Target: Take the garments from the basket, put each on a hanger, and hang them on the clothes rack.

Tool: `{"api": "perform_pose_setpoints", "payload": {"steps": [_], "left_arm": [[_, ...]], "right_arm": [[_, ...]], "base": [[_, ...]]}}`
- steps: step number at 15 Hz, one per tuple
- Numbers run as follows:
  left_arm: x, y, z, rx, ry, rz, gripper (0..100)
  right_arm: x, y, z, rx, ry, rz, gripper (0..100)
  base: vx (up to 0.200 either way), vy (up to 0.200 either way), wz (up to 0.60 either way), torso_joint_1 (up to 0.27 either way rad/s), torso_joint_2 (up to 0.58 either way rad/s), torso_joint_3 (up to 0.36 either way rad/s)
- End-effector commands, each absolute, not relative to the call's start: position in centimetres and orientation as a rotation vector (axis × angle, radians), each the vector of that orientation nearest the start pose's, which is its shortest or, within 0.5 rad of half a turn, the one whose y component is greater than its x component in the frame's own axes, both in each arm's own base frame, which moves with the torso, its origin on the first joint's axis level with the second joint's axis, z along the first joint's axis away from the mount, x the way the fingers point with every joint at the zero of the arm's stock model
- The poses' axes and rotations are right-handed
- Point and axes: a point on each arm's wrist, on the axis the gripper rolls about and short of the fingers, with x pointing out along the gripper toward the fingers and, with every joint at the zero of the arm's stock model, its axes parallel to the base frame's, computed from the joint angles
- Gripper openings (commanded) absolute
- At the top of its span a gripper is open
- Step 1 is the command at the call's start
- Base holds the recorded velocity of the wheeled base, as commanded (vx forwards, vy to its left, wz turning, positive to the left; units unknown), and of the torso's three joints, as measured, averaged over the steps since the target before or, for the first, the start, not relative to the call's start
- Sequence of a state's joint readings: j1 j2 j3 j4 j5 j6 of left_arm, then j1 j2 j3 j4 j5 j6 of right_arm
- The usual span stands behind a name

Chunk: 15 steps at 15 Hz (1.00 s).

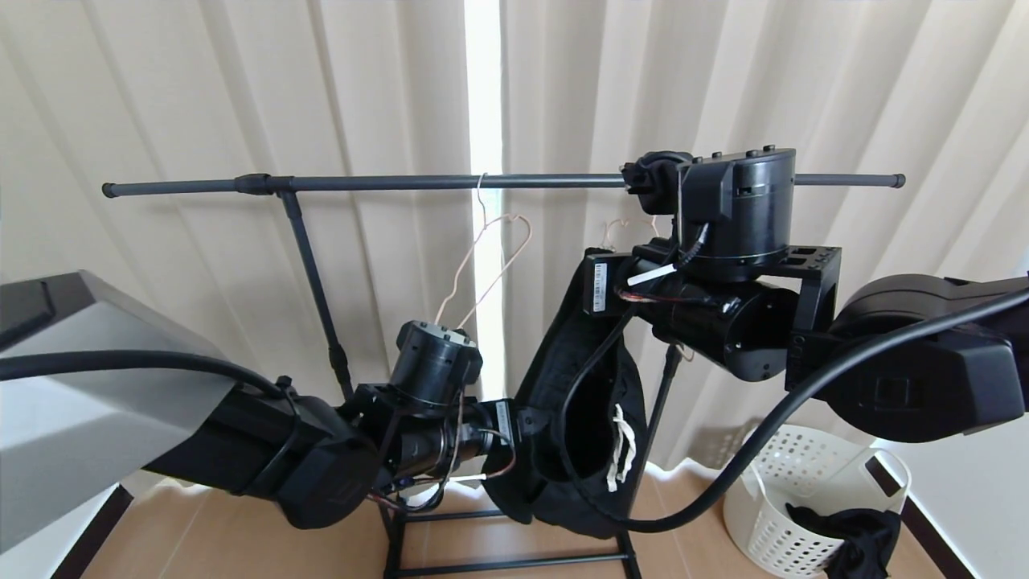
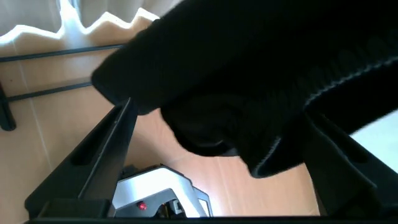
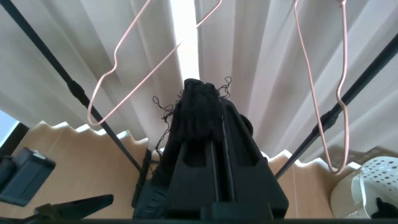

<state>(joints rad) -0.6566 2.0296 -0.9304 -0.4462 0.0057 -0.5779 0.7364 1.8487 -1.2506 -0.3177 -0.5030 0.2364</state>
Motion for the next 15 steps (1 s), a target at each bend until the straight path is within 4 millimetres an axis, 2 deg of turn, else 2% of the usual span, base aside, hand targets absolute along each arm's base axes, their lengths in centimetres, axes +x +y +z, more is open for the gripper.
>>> {"api": "perform_pose_setpoints", "payload": {"steps": [1, 4, 10, 11, 12, 14, 15], "left_arm": [[28.7, -22.7, 7.1, -0.304, 0.815, -0.418, 100], [28.6, -23.1, 5.9, -0.269, 0.820, -0.365, 100], [28.4, -22.9, 5.6, -0.256, 0.825, -0.347, 100], [28.3, -22.7, 5.5, -0.250, 0.822, -0.330, 0], [28.3, -22.7, 5.6, -0.247, 0.817, -0.329, 0], [28.0, -22.2, 7.6, -0.259, 0.770, -0.345, 0], [27.9, -22.1, 7.8, -0.260, 0.766, -0.347, 0]], "right_arm": [[27.4, 23.9, 22.7, 0.073, 0.248, 0.204, 0], [27.3, 23.8, 23.0, 0.077, 0.239, 0.199, 0], [28.1, 22.8, 23.3, 0.083, 0.230, 0.165, 0], [28.1, 22.7, 23.3, 0.083, 0.230, 0.162, 0], [28.1, 22.6, 23.2, 0.082, 0.232, 0.159, 0], [28.4, 22.3, 23.2, 0.077, 0.231, 0.141, 0], [28.4, 22.3, 23.2, 0.077, 0.231, 0.141, 0]], "base": [[0.000, 0.000, 0.00, 0.000, 0.00, 0.000], [0.000, 0.000, 0.00, 0.000, 0.00, 0.000], [0.000, 0.000, 0.00, 0.000, 0.00, 0.000], [0.000, 0.000, 0.00, 0.000, 0.00, 0.000], [0.000, 0.000, 0.00, 0.000, 0.00, 0.000], [0.000, 0.000, 0.00, 0.000, 0.00, 0.000], [0.000, 0.000, 0.00, 0.000, 0.00, 0.000]]}}
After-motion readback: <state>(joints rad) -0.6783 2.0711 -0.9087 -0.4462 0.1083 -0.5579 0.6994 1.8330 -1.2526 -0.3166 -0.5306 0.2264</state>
